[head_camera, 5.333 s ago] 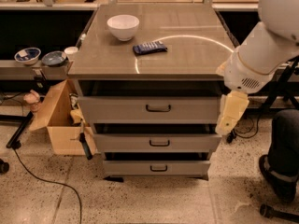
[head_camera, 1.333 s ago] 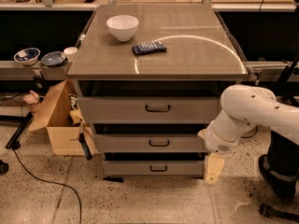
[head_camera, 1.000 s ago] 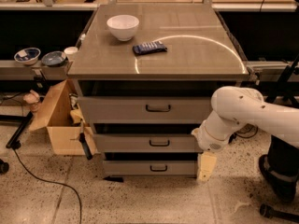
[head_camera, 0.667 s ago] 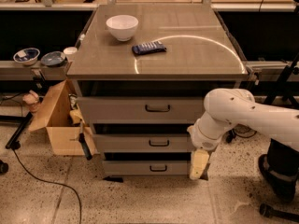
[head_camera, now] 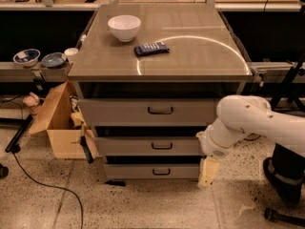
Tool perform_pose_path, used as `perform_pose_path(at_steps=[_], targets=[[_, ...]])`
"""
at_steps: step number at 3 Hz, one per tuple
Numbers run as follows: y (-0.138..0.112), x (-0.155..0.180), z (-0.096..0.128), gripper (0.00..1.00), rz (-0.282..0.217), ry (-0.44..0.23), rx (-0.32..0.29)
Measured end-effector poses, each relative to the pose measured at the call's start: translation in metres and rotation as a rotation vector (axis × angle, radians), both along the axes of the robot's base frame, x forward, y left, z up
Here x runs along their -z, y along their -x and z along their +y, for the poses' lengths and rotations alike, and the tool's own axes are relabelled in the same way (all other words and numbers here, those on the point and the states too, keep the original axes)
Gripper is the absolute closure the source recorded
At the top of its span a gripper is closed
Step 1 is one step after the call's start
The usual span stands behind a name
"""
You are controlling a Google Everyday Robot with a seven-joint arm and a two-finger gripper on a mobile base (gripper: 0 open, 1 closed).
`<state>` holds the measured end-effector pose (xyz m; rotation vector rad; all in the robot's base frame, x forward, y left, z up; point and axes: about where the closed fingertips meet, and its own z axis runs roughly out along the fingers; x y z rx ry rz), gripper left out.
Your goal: Open middle drawer
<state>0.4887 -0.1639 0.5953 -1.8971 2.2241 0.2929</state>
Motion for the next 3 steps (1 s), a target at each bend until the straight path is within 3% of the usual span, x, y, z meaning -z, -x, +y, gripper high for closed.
perform_pose_path(at_steps=[1,3], targets=[[0.011,0.000,-0.007,0.00,-0.057,0.016,0.032],[0.014,0.013,-0.005,0.00,-0.035,0.023,0.026]])
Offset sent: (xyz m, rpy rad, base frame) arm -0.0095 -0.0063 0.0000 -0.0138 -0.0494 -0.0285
